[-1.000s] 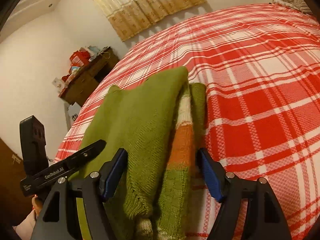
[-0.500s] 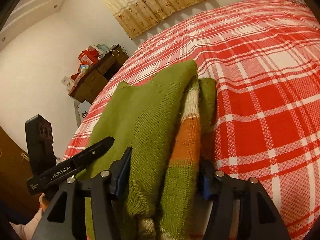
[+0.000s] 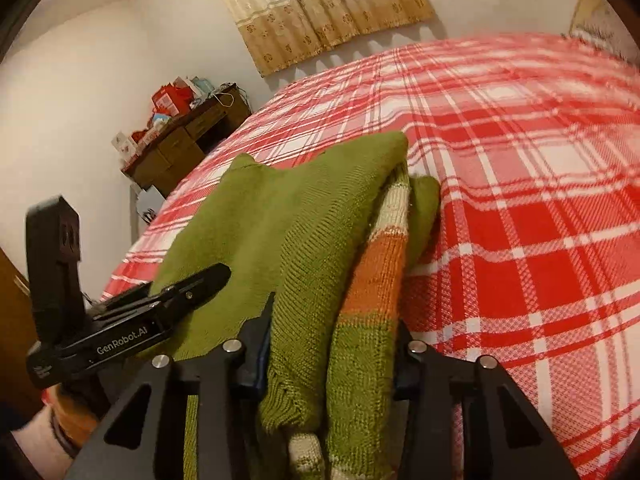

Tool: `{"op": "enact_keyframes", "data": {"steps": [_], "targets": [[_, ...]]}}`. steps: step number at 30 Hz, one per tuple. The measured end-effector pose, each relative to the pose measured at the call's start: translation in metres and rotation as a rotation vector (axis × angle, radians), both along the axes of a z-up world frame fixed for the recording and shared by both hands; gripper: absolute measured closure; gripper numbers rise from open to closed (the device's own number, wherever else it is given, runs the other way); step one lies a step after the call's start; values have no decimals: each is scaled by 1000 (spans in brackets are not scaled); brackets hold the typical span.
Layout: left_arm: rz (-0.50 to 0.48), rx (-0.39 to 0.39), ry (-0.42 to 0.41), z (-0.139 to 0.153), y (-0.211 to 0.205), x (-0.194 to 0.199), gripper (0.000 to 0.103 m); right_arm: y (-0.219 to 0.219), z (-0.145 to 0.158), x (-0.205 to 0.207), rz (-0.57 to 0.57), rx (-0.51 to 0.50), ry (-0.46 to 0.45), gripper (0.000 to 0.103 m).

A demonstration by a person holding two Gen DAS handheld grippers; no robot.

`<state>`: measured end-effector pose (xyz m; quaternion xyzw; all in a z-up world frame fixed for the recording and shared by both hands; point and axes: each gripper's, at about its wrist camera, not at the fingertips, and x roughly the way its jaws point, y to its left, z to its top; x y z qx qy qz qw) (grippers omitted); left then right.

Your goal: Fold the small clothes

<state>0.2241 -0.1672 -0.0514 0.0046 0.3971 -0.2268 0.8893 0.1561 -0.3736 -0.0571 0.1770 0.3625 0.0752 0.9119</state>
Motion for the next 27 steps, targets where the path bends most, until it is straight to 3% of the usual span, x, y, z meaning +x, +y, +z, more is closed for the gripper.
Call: {"op": "enact_keyframes", "data": {"steps": [4,7,10,15,21,27], "targets": [[3,27,-9,5,-3,-5,60,12,11,-7,-35,-66,-16,66],[2,7,19,11,1,-7,63,12,15,-13,-50,-40,-22,66],[0,2,37,19,7,-15,64,19,27,-27,-47,-12,-37,66],[-2,83,-25,32,18,-48,64,42,42,-53,-29,3,-52,66],[49,59,-24,39,54,-69,64,83,54,-83,15,29,-97,66],[92,84,-20,38,77,-79,64,112,52,-89,50,51,-94,66]]}}
